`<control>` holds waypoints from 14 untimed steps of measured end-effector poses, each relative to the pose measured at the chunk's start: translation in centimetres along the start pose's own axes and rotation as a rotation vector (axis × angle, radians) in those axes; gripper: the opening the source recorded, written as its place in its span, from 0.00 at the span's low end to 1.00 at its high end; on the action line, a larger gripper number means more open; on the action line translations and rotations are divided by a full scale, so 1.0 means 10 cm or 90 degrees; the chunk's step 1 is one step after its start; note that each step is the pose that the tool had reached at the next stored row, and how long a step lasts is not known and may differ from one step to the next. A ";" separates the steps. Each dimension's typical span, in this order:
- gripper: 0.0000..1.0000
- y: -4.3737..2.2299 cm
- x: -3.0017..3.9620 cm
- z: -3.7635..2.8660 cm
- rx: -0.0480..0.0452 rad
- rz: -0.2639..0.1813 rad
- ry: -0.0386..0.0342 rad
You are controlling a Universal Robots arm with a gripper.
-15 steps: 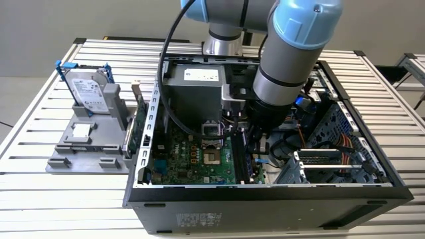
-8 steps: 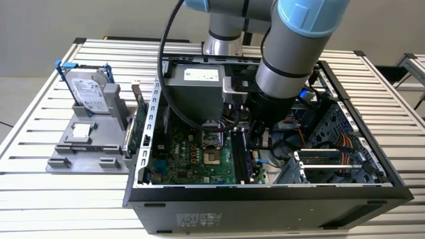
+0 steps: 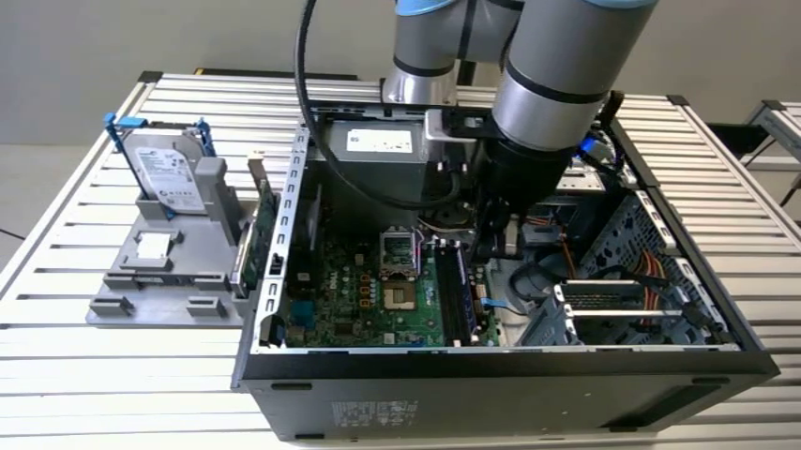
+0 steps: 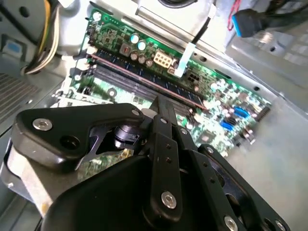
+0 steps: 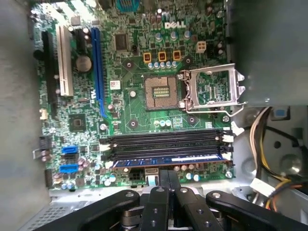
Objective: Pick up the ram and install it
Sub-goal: 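Press down the ram until it locks into place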
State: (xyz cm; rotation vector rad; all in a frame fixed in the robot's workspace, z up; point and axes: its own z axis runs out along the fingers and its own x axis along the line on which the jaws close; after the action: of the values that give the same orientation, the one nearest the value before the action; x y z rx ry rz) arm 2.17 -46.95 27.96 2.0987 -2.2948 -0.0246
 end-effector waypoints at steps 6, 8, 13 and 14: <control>0.00 0.006 0.002 -0.185 -0.0001 0.000 -0.0002; 0.00 0.007 0.003 -0.217 -0.0002 0.000 -0.0001; 0.00 0.007 0.002 -0.228 -0.0002 0.000 -0.0003; 0.00 0.007 0.003 -0.229 -0.0002 0.000 -0.0002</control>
State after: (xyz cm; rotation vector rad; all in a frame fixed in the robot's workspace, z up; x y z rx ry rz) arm 2.17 -46.95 30.25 2.0988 -2.2948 -0.0251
